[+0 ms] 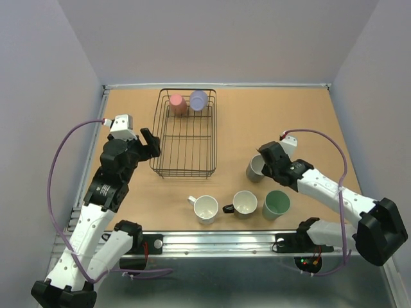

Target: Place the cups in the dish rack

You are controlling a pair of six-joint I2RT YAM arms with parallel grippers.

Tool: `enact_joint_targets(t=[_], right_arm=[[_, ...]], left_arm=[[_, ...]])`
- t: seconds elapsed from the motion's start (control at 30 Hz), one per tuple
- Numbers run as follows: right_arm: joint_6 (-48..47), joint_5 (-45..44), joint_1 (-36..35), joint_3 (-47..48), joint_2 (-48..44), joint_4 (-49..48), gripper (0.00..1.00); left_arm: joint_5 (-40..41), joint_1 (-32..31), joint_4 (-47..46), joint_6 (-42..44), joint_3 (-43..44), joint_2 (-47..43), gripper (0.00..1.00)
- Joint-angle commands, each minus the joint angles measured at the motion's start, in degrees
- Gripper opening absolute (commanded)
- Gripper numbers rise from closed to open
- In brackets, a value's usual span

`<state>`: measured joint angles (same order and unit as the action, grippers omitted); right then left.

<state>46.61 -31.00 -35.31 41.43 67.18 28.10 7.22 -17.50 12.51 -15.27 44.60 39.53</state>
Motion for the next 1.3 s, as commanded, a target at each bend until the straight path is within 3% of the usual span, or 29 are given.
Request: enact_joint_targets(t=[0.0, 0.17, 0.27, 0.43, 0.53, 0.57, 0.6, 0.67, 0.7, 0.77, 0.8, 0.87, 1.07, 1.27], right_arm=[[-3.4, -2.0, 2.0, 8.2, -3.5, -3.6, 0.0], [-6.6, 3.2, 5.0, 16.3, -3.6, -5.7, 0.0], [-7.4, 10.4, 6.6, 19.6, -4.3, -11.9, 0.0], [-5.7, 20.6, 6.8, 20.8, -7.5, -23.2, 0.0], [-1.4, 28.1, 6.8, 16.7, -11.2, -36.3, 0.0], [0.3, 30.5, 6.8, 14.9, -12.1, -40.8, 0.0], [4.8, 36.4, 6.8, 9.8, -13.8, -52.5, 0.0], [10.5, 40.0, 6.8, 5.0, -14.7, -64.1, 0.0], [15.9, 42.6, 6.8, 2.0, -14.1, -73.5, 0.01], [20.1, 44.0, 6.8, 0.0, -12.7, -80.1, 0.0], [24.0, 46.0, 6.8, -0.9, -10.5, -87.3, 0.0], [27.6, 48.8, 6.8, -3.4, -8.5, -98.5, 0.0], [41.1, 49.5, 6.7, -7.8, 1.4, -124.0, 0.0], [42.8, 48.6, 6.0, -7.8, 4.3, -127.2, 0.0]], left_arm=[[-3.3, 0.3, -2.8, -1.2, 0.9, -0.7, 0.88], [-15.2, 0.3, -3.7, -6.0, 4.8, 0.6, 0.91], [-23.0, 0.3, -8.9, -8.8, 6.9, 0.6, 0.99], [-34.9, 0.3, -16.2, -14.9, 8.4, 2.0, 0.99], [-42.1, 0.3, -28.0, -20.9, 5.2, 1.2, 0.99], [-43.9, 0.3, -32.2, -27.0, 3.8, 0.9, 0.99], [-47.1, 0.3, -41.6, -30.3, 0.5, 0.8, 0.99], [-49.4, 0.3, -51.5, -37.5, -2.8, 1.4, 0.99], [-50.8, 0.3, -62.2, -44.3, -6.2, 2.4, 0.99], [-51.3, 0.3, -71.8, -50.5, -9.0, 3.4, 0.99], [-51.2, 0.1, -79.4, -54.7, -11.0, 4.3, 0.99], [-50.8, -0.1, -85.9, -56.8, -12.9, 5.5, 0.99], [-47.1, -3.4, -92.0, -56.6, -15.1, 7.3, 0.98], [-42.1, -6.8, -88.2, -48.0, -14.1, 6.6, 0.98]])
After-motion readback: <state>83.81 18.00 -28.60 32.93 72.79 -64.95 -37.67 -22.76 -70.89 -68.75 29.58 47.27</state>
